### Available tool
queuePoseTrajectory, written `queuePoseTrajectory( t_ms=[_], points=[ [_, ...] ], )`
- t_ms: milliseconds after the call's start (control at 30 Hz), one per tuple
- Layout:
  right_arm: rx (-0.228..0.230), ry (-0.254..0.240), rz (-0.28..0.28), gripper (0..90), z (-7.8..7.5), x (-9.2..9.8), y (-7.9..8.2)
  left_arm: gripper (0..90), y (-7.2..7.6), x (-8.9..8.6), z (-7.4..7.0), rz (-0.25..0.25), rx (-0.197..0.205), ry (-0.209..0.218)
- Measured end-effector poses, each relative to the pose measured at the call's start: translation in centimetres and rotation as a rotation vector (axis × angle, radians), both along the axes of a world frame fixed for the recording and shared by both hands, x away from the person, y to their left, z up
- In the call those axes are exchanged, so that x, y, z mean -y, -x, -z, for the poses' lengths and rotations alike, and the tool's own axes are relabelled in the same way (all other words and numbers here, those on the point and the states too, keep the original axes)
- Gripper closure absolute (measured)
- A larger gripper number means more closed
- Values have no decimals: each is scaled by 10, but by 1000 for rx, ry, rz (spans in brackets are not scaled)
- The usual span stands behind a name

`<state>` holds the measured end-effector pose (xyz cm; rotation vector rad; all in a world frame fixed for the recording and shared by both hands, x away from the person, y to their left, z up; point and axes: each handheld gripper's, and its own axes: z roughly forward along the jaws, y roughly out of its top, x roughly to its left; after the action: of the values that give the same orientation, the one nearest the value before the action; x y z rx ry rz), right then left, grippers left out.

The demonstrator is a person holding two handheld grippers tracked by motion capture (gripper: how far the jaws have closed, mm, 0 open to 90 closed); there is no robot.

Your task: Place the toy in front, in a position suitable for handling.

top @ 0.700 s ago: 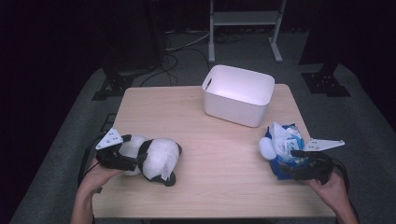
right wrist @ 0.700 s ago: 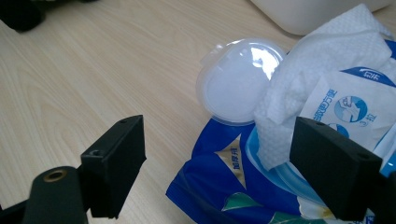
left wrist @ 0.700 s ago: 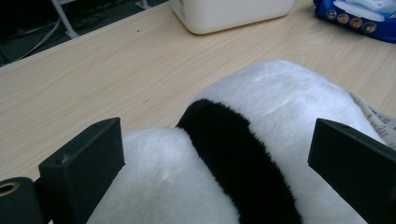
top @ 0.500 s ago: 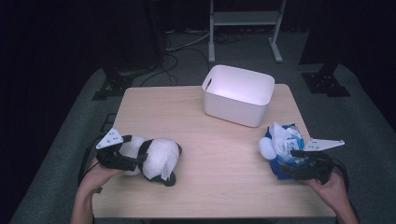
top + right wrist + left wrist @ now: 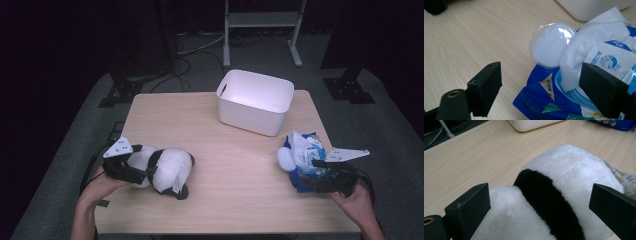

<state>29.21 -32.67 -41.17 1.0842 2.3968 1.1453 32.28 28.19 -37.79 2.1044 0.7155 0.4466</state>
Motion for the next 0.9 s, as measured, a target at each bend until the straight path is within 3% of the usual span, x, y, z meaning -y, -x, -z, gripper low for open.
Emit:
queuePoseTrajectory(
  t_ms=[300, 633, 900],
  points=[
    [10, 2, -18, 170, -3, -3, 1, 23, -5, -7, -1, 43, -18, -42],
    [0, 15, -35, 170, -2, -7, 0, 39, -14, -15, -4, 153, -30, -116],
    [-8, 19, -47, 170, -1, -11, -1, 51, -30, -4, -4, 322, -16, -282]
  ],
)
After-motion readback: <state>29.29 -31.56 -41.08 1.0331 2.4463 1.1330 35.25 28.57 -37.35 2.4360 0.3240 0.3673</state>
